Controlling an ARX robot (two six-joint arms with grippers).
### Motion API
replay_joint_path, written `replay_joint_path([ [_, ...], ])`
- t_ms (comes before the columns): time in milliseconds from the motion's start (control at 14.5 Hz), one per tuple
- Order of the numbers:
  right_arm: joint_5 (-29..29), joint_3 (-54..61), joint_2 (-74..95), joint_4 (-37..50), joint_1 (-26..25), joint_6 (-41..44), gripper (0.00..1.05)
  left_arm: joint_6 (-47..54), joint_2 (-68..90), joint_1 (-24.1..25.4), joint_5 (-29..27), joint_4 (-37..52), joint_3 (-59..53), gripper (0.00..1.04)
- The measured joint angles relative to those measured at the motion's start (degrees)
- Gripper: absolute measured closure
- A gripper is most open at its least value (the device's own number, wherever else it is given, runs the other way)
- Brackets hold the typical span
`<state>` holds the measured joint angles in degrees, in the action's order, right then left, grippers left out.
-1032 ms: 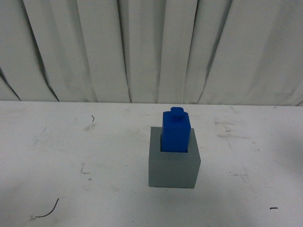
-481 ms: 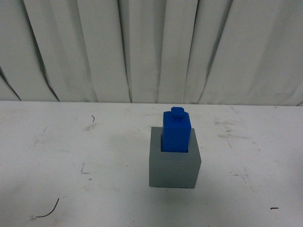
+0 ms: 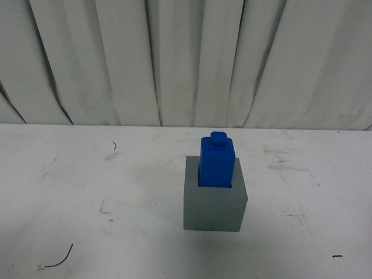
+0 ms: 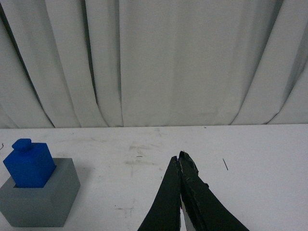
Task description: Insert blue part into gray base
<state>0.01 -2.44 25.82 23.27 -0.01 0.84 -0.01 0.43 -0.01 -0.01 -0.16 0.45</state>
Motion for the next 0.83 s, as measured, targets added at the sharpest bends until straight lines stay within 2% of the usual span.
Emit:
replay_joint_path([
  [69,0.0,0.9,-1.0,1.2,0.0,0.0,1.03,0.0,0.0,0.0,0.0,0.0,0.0,0.07],
  [825,0.0,1.8,-15.6,-12.9,0.0,0.0,1.03,0.0,0.0,0.0,0.0,0.0,0.0,0.07],
])
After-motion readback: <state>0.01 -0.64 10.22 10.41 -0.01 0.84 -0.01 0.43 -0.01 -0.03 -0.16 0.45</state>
